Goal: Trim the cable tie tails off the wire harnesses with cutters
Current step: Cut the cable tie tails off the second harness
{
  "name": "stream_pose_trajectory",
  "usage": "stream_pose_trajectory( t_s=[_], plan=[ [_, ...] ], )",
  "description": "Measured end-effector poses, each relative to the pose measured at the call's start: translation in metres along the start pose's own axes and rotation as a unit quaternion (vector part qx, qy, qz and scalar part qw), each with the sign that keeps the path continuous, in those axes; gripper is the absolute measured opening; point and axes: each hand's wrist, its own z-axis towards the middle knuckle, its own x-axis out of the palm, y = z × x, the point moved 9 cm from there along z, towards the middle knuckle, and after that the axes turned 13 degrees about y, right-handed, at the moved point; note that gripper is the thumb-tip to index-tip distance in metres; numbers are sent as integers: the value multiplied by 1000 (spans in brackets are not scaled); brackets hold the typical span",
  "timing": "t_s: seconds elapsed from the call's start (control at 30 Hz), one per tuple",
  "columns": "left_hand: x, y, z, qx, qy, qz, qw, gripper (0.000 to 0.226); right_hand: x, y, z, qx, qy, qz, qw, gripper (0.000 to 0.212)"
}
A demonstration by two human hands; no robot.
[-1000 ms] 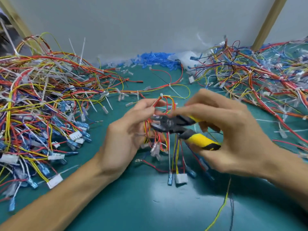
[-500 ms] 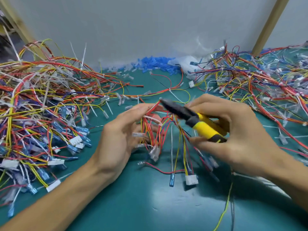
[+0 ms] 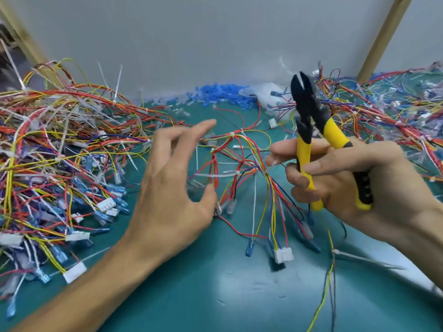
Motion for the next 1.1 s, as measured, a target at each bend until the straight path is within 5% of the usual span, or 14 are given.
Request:
stream_pose_trajectory(
  t_s=[0.17, 0.33, 0.5, 0.6, 0.73, 0.8, 0.97, 1.1],
  plan=[
    [2, -40, -11, 133, 24, 61, 989, 77, 7, -3, 0, 15, 47, 24, 999, 50],
    [16, -34, -7, 117, 63, 13, 991, 59, 9, 2, -1, -2, 54, 2, 999, 48],
    [12, -10, 0, 73, 56, -92, 992, 39, -2, 7, -2, -9, -35, -142, 989, 40],
    [16, 2, 3, 40, 59, -158, 985, 29, -3, 16, -5, -1, -80, -350, 934, 34],
    [10, 18, 6, -5, 19, -206, 978, 17, 5, 29, -7, -40, -136, -595, 791, 29],
    [8, 26, 7, -28, 4, -244, 969, 10, 13, 29, -5, -52, -118, -648, 751, 30],
    [7, 38, 6, -64, -17, -302, 951, 8, 19, 26, -3, -23, -80, -698, 711, 34],
    [3, 36, 5, -53, -38, -297, 952, 8, 18, 30, -4, -10, -75, -697, 713, 32]
  ],
)
